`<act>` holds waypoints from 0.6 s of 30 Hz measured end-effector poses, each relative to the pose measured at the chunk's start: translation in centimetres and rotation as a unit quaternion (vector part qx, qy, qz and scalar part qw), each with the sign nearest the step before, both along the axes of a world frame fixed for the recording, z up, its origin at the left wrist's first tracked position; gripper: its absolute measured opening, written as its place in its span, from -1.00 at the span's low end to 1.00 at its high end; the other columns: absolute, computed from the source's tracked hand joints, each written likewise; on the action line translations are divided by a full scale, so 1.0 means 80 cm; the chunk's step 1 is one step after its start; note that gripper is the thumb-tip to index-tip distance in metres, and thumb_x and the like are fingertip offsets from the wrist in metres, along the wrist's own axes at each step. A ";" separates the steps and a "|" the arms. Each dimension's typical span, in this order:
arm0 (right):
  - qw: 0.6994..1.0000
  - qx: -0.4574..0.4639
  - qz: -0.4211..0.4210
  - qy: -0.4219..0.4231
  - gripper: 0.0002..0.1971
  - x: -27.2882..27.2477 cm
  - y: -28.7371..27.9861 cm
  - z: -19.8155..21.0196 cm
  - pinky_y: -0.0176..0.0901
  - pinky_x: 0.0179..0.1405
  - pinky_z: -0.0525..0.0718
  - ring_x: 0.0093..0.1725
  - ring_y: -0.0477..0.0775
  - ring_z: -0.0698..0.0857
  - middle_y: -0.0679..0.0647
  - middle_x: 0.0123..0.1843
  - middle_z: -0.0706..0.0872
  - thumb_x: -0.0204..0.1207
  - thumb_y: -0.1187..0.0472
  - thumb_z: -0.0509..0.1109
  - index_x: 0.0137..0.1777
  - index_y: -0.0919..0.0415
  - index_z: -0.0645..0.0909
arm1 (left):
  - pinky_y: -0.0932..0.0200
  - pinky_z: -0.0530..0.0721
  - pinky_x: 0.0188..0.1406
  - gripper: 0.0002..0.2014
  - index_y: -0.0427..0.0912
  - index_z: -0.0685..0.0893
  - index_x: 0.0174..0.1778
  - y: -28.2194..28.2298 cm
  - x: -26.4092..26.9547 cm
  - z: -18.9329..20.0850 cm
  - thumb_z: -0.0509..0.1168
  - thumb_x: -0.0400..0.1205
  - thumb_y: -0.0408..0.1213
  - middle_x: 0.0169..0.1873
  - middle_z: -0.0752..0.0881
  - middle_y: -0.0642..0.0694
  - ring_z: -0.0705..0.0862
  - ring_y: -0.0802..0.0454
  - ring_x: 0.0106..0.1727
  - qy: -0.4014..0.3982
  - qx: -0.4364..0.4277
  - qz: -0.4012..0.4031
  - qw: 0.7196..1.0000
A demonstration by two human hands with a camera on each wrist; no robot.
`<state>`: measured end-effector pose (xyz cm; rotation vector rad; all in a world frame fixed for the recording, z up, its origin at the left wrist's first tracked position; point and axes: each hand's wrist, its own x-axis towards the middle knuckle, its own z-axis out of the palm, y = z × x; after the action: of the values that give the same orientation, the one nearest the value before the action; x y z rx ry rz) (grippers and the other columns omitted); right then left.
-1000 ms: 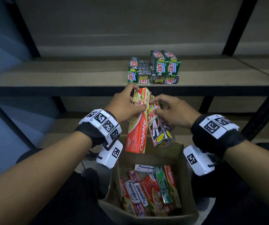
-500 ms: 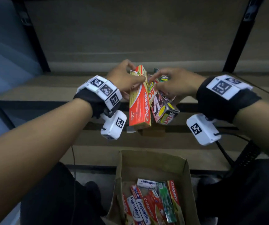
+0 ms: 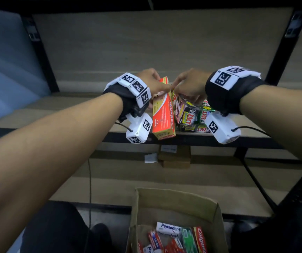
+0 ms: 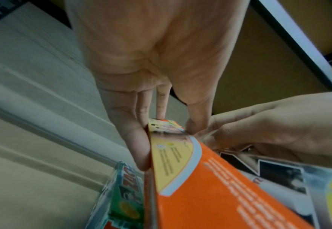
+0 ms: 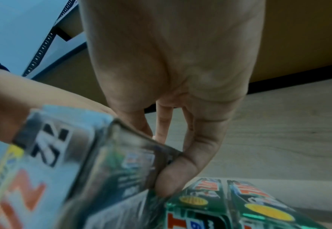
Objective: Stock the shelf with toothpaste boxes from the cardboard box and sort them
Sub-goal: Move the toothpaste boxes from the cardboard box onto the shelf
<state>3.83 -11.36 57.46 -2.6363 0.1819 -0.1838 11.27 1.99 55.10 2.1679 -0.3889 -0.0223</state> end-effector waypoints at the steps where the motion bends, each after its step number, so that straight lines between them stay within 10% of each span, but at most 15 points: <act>1: 1.000 -0.003 0.000 -0.002 -0.70 0.008 0.000 0.000 0.13 0.19 0.76 0.14 0.24 0.78 0.15 0.10 0.77 0.68 0.16 0.29 0.34 0.13 0.69 | -0.18 0.82 -0.40 -0.54 -0.11 0.55 0.16 -0.003 0.006 0.000 0.55 0.46 -0.05 -0.11 0.78 -0.25 0.82 -0.21 -0.30 0.000 0.004 0.001 1.000; 7: 1.000 0.002 -0.006 0.013 -0.66 0.053 -0.009 -0.008 -0.02 -0.26 0.77 -0.16 0.08 0.78 0.12 0.10 0.78 0.58 0.16 0.39 0.33 0.16 0.68 | -0.26 0.83 -0.24 -0.60 -0.29 0.65 0.01 -0.016 0.047 0.006 0.57 0.47 -0.08 -0.16 0.80 -0.31 0.84 -0.25 -0.24 0.016 0.038 -0.014 0.999; 11: 0.999 -0.027 -0.013 0.023 -0.65 0.080 -0.010 -0.012 0.19 0.29 0.69 0.21 0.33 0.73 0.29 0.25 0.73 0.67 0.13 0.29 0.34 0.32 0.64 | -0.27 0.81 -0.02 -0.71 -0.15 0.62 -0.21 -0.024 0.076 0.000 0.50 0.51 -0.02 -0.16 0.80 -0.27 0.84 -0.30 -0.12 0.028 0.048 -0.012 0.998; 18: 0.998 -0.033 -0.036 0.039 -0.63 0.119 -0.024 -0.018 0.19 0.28 0.71 0.17 0.28 0.76 0.24 0.22 0.75 0.62 0.08 0.39 0.31 0.32 0.63 | -0.27 0.73 0.11 -0.55 -0.25 0.76 0.11 -0.033 0.106 -0.013 0.44 0.43 -0.02 -0.04 0.83 -0.31 0.85 -0.25 -0.12 0.096 0.045 -0.021 0.994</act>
<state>13.38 -13.24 56.05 -2.7057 0.3026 -0.1140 19.76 -0.63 54.07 2.2220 -0.3283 -0.2745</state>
